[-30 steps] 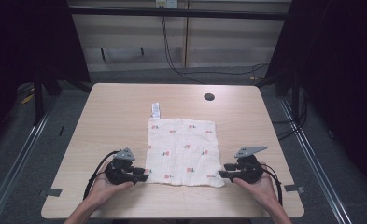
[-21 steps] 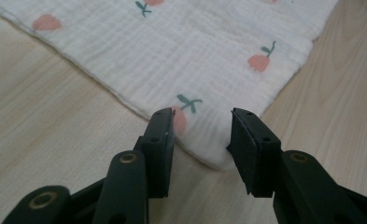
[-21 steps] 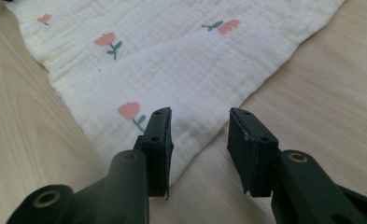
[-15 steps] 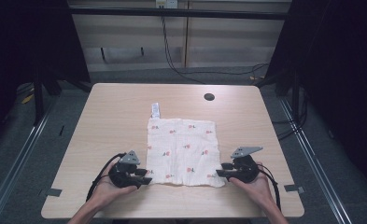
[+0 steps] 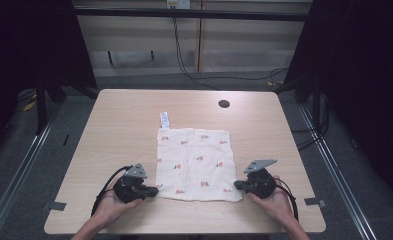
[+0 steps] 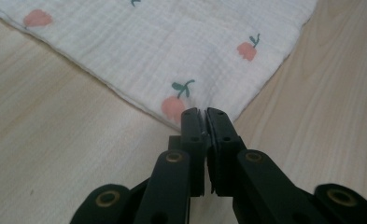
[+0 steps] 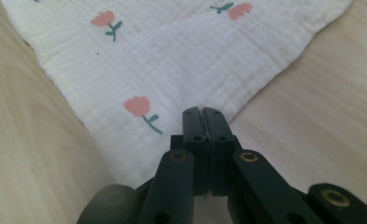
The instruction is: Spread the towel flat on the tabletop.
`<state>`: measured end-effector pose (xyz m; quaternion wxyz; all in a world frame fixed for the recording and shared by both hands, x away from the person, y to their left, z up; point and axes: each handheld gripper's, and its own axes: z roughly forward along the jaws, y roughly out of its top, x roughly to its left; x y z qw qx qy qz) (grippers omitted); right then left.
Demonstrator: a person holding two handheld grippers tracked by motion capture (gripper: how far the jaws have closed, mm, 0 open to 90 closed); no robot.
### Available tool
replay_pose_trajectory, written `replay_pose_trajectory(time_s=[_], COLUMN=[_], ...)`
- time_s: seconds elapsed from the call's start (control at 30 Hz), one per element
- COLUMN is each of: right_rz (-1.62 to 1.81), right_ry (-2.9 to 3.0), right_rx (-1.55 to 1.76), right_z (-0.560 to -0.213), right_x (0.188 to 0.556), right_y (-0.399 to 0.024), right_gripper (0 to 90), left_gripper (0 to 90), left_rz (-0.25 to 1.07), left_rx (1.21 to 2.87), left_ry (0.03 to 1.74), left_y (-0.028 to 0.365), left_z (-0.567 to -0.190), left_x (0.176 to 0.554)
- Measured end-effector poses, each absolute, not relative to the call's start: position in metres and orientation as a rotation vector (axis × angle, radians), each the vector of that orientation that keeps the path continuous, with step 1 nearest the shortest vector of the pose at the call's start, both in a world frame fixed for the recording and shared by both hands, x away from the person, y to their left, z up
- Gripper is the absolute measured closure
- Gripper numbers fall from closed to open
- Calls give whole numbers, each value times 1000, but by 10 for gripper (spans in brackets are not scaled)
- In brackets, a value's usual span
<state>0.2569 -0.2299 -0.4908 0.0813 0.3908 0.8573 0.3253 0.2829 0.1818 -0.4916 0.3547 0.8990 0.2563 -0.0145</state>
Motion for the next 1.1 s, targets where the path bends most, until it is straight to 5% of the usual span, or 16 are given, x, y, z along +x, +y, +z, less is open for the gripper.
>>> replay_pose_trajectory(time_s=[0.63, 0.83, 1.1], right_rz=[1069, 1084, 1172], right_ry=[2621, 2585, 2515], right_rx=[1203, 1208, 1218], right_z=[-491, -489, -480], right_x=[220, 224, 234], right_y=[-236, -234, -241], right_gripper=[894, 740, 653], left_gripper=[853, 740, 675], left_rz=[-180, -166, -91], left_rx=[2322, 2230, 2173], left_ry=[616, 654, 762], left_y=[196, 211, 217], left_z=[-491, -484, -480], left_x=[245, 248, 271])
